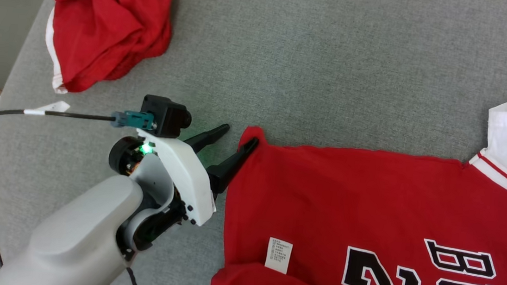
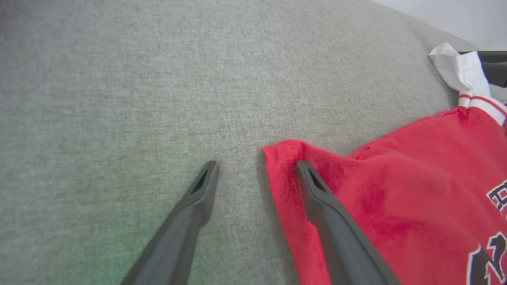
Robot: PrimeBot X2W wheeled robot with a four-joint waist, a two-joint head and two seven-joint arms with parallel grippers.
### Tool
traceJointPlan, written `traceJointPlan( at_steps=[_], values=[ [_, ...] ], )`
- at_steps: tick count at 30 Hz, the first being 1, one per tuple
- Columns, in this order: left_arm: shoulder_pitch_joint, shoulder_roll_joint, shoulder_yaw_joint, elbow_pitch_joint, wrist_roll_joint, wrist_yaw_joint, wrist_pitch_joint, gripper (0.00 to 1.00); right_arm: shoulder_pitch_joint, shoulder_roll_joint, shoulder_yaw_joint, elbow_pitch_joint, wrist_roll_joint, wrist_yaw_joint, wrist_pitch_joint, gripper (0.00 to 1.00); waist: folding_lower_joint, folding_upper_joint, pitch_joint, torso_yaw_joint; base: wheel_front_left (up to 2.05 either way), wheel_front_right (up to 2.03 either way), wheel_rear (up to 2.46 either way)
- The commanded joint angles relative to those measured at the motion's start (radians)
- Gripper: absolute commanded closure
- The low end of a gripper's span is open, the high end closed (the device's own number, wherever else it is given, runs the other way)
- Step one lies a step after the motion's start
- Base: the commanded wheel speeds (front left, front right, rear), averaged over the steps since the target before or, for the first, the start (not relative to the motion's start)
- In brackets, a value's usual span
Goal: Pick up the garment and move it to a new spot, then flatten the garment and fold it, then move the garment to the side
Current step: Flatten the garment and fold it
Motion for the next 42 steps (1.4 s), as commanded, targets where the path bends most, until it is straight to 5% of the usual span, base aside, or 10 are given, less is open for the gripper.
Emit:
traceJointPlan(
  at_steps=[1, 15, 16, 17, 18, 19, 42],
  values=[
    [-0.001, -0.007, -0.011, 0.010, 0.002, -0.005, 0.009, 0.00, 0.015, -0.007, 0.005, 0.019, 0.007, -0.002, 0.011, 0.00, -0.0001, 0.0000, -0.002, -0.005, 0.00, 0.00, 0.00],
    [0.009, 0.002, -0.054, -0.023, -0.026, -0.039, 0.081, 0.00, 0.046, -0.003, 0.025, 0.039, 0.020, -0.002, 0.046, 0.00, -0.0001, 0.0000, -0.010, -0.021, 0.00, 0.00, 0.00],
    [0.007, 0.000, -0.055, -0.023, -0.028, -0.039, 0.086, 0.15, 0.047, 0.000, 0.032, 0.042, 0.024, -0.002, 0.053, 0.00, -0.0001, 0.0000, -0.009, -0.022, 0.00, 0.00, 0.00],
    [0.003, -0.001, -0.059, -0.023, -0.026, -0.041, 0.089, 0.58, 0.048, 0.001, 0.046, 0.042, 0.028, -0.001, 0.060, 0.00, -0.0001, 0.0000, -0.009, -0.022, 0.00, 0.00, 0.00],
    [-0.001, -0.002, -0.058, -0.022, -0.019, -0.041, 0.082, 0.84, 0.047, 0.001, 0.055, 0.040, 0.033, 0.002, 0.058, 0.62, -0.0001, 0.0000, -0.009, -0.022, 0.00, 0.00, 0.00],
    [-0.004, -0.003, -0.057, -0.018, -0.016, -0.039, 0.077, 1.00, 0.047, 0.002, 0.058, 0.043, 0.036, 0.002, 0.053, 1.00, -0.0001, 0.0000, -0.009, -0.023, 0.00, 0.00, 0.00],
    [-0.122, -0.023, 0.070, 0.102, 0.008, -0.008, -0.098, 1.00, -0.115, 0.054, -0.079, 0.099, -0.061, -0.002, -0.268, 1.00, -0.0001, 0.0000, -0.053, -0.074, 0.00, 0.00, 0.00]
  ],
)
